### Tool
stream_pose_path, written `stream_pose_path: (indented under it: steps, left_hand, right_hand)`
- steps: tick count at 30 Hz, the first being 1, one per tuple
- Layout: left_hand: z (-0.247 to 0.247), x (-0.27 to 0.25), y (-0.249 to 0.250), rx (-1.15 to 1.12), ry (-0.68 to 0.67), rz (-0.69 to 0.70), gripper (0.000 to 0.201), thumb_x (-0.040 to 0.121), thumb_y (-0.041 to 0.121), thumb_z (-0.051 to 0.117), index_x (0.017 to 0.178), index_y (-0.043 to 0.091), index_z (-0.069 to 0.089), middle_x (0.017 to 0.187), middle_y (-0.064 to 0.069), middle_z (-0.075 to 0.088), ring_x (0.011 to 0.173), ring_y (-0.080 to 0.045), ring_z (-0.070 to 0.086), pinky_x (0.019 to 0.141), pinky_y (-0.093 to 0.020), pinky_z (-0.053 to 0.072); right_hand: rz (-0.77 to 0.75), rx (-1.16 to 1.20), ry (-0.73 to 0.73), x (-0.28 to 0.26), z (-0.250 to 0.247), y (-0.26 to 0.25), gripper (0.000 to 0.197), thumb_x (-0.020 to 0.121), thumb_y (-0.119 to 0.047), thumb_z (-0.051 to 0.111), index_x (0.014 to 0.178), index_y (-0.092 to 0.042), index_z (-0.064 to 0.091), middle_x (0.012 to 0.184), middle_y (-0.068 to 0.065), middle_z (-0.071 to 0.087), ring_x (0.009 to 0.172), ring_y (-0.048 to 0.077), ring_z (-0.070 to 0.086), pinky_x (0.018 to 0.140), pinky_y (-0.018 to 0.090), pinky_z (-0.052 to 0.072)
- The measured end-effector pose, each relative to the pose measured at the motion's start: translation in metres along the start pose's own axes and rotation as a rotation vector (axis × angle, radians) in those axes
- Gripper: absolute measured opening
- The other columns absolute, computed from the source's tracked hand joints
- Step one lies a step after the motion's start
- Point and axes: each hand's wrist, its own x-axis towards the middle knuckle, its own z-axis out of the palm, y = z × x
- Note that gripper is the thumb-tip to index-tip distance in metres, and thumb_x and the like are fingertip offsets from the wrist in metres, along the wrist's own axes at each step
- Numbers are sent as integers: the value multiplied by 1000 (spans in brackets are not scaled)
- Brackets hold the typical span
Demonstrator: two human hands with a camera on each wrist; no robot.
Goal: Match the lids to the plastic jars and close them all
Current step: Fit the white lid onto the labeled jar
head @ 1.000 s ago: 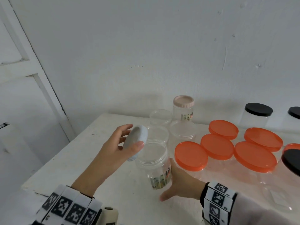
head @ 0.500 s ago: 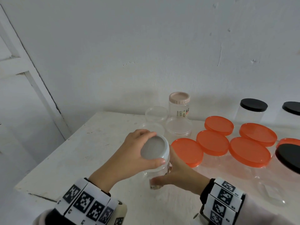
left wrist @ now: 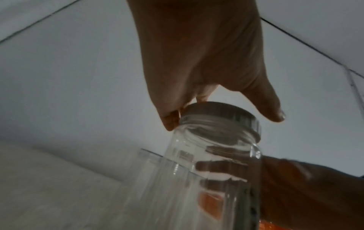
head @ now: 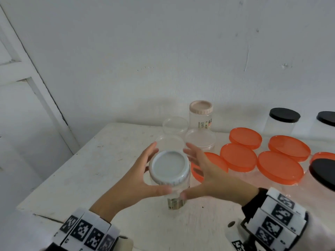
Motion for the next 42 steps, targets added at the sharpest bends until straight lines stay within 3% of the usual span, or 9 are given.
stream_pose_path:
  steps: [3,6,10,15,22,28,33,39,42]
  left_hand:
    - [10,-1,-13,-123,-32,-25,108,57,44,89,128,65,10,129,45,33,119,16,42,91,-8,40]
    - [26,4,-18,-193,-17,29,102,63,23,89,134,50,21,126,37,44,115,15,47,85,-7,45]
    - [30,10,-20,-205,13,0,93,62,24,89,133,42,31,128,19,52,111,9,53,82,-12,49]
    - [31,9,-21,-243,8,-27,96,60,22,89,137,35,33,131,8,55,119,-9,55,95,-31,51]
    - [28,9,-21,-236,-21,-18,95,66,17,87,141,34,30,135,9,52,122,-8,53,98,-30,49]
    - [28,10,-21,-220,-44,1,95,66,19,85,140,35,29,134,11,51,122,-6,52,96,-25,49]
    - [27,10,-20,-205,-63,-1,91,64,23,85,138,32,33,130,12,53,113,5,54,84,-13,49]
    - [23,11,-20,-215,-128,-5,83,70,11,83,136,26,35,128,8,53,108,9,55,79,-9,48]
    - [23,11,-21,-213,-124,-12,83,70,13,83,136,28,35,128,8,54,109,7,55,82,-12,49]
  right_hand:
    - [-42,-172,5,3,-13,-25,114,63,-47,87,148,-44,12,149,-27,21,137,-9,22,114,23,24]
    - [-70,-447,-51,14,-9,-52,100,68,-57,79,147,-42,20,143,-27,26,129,-7,27,105,19,30]
    - [-53,-848,-153,30,2,-79,94,74,-62,70,149,-33,22,144,-12,32,128,11,29,103,34,35]
    - [30,-1099,-267,40,9,-101,87,75,-57,71,147,-30,29,130,-5,41,116,20,43,92,37,44]
    - [71,-1154,-363,50,10,-110,86,73,-47,76,144,-34,30,113,-7,33,102,19,43,74,33,42]
    - [35,-1108,-453,53,2,-110,85,71,-36,80,141,-37,32,122,-9,37,112,18,45,91,41,49]
    - [6,-1077,-554,57,-2,-112,86,69,-22,83,140,-38,36,130,-7,37,121,19,40,99,45,45]
    - [4,-1044,-654,59,-4,-115,87,67,-8,82,137,-38,40,133,-10,35,127,19,35,103,48,41]
    - [9,-1051,-644,58,-4,-115,88,67,-16,84,138,-39,38,132,-9,35,125,20,37,101,47,43]
